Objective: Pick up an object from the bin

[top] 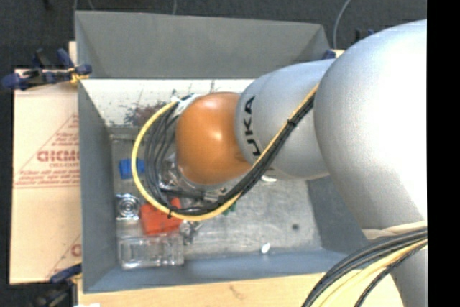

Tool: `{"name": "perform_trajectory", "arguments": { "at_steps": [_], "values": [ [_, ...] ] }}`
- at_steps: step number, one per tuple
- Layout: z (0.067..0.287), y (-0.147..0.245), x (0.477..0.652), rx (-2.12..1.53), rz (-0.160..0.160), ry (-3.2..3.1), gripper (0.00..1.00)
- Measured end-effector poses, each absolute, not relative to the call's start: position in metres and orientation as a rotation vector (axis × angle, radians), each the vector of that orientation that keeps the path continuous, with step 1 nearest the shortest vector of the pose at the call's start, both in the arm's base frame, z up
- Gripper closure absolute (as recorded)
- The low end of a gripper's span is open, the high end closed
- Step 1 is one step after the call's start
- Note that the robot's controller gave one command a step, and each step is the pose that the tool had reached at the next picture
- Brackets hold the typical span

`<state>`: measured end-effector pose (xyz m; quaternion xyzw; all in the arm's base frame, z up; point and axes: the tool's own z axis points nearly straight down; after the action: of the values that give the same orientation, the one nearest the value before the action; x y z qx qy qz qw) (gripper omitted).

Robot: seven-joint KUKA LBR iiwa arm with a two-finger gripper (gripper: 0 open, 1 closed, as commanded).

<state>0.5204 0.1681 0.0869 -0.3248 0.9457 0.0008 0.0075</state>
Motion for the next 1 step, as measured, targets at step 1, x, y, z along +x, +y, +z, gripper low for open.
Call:
{"name": "perform_trajectory", "arguments": {
  "at_steps": [1],
  "values": [
    [0.0865, 0.1644, 0.5230, -1.002, 0.000, 2.955, 1.00]
  ]
}}
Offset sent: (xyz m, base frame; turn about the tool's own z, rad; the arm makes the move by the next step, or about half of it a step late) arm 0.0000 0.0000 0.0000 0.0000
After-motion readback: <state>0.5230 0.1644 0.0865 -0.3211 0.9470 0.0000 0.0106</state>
